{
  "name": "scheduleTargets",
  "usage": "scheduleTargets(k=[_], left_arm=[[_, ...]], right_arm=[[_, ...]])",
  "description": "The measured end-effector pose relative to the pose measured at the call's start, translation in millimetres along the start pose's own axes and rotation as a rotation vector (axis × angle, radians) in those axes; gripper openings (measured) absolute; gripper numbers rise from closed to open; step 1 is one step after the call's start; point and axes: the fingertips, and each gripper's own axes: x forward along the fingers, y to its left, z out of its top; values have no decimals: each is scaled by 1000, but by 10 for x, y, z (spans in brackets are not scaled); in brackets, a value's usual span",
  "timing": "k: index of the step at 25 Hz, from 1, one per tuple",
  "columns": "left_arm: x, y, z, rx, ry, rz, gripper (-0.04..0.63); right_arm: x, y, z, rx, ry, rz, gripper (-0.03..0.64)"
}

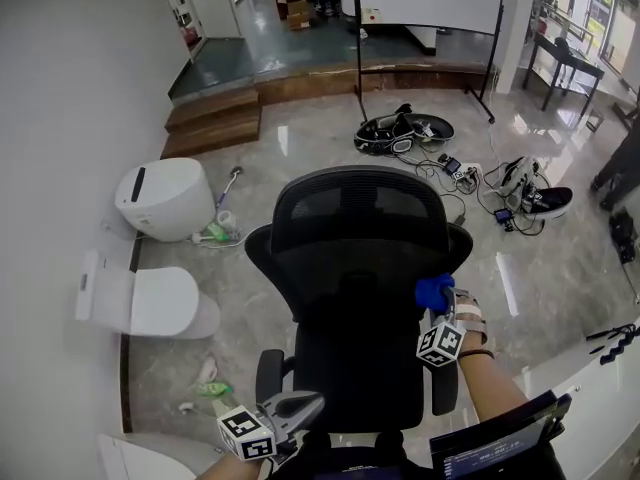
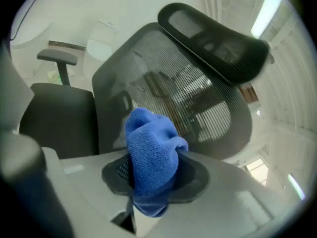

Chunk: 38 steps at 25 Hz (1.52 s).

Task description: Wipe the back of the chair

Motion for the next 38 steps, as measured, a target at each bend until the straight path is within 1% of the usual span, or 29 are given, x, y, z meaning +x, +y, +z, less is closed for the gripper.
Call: scheduleTargets(k=[3, 6, 9, 11, 12, 14, 17, 21, 23, 25, 29, 35, 38], left_arm=[[-262, 131, 0, -7, -26, 39, 3], [-751, 333, -35, -28, -64, 107, 3], [-1363, 638, -110, -50, -99, 177, 3], [-1742, 787, -194, -72, -120, 227, 3], [-1891, 832, -228, -80, -129, 249, 3], [-2101, 894, -260, -96, -145, 283, 3], [-2266, 989, -269, -116, -162, 308, 3], [-2200, 1039, -250, -129, -157, 296, 3], [-2041, 1014, -225, -130, -143, 274, 3], [-1824, 955, -190, -116, -119, 241, 3], [-1247, 745, -86, -74, -71, 168, 3], [-291, 322, -26, -49, 2, 56, 3], [60, 163, -63, -37, 33, 3, 3]], right_arm=[[46, 536, 987, -71, -154, 84, 121], [69, 1069, 1983, -120, -277, 150, 121], [141, 1483, 2937, -160, -365, 178, 121], [165, 1689, 3468, -184, -413, 188, 121], [170, 1759, 3675, -196, -433, 193, 121], [197, 1836, 3956, -219, -457, 199, 121], [335, 1868, 4089, -236, -443, 197, 121], [503, 1732, 3856, -240, -396, 177, 123], [518, 1620, 3627, -235, -375, 163, 123], [517, 1468, 3297, -207, -339, 150, 123], [477, 1068, 2357, -147, -247, 115, 123], [371, 391, 581, -48, -53, 47, 123], [301, 131, -199, -2, 46, 12, 123]])
